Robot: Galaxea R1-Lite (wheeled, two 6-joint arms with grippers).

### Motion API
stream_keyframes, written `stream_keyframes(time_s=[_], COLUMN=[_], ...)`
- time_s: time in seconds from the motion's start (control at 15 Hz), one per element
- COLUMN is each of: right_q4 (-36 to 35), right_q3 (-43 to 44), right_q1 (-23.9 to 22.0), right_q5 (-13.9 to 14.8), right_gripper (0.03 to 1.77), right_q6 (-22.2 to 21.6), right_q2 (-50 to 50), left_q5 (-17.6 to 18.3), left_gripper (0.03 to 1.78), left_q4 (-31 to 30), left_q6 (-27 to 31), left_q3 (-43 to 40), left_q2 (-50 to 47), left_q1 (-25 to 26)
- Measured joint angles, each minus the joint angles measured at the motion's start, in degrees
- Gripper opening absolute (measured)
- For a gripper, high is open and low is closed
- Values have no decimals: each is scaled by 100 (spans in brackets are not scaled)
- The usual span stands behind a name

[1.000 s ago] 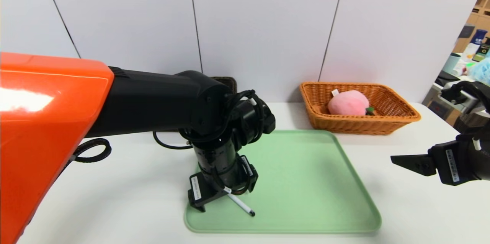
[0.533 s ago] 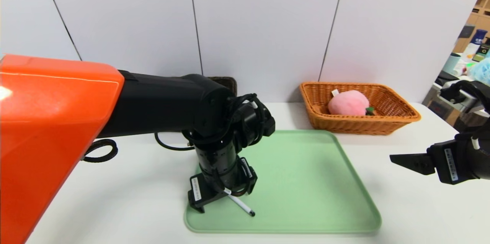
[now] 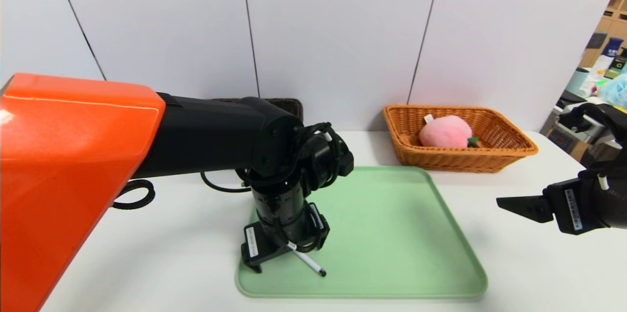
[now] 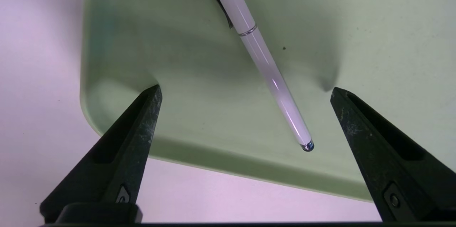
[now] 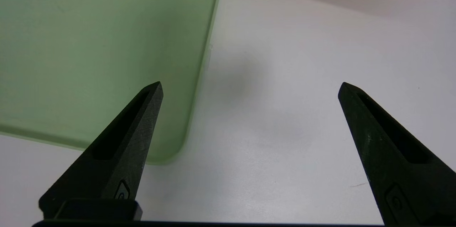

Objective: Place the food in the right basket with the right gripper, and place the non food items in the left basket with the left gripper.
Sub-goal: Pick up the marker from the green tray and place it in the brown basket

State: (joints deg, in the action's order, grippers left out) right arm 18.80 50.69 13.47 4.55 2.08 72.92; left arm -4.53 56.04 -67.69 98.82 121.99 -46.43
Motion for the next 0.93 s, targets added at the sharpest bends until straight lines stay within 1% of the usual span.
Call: stream_keyframes(time_s=[0.73, 0.93], right_q4=[-11, -11], right_q3=[29, 35], right_q1=[-2, 2], right_q5=[-1, 0], right_gripper=[170, 170], right_q6=[0, 0], right_q2=[43, 63], left_q5=[10, -54], left_gripper=[169, 169], left_q4=[7, 51], left_q6=[15, 188], left_q3=[-2, -4], left_q2=[52, 55], left_q1=[5, 0])
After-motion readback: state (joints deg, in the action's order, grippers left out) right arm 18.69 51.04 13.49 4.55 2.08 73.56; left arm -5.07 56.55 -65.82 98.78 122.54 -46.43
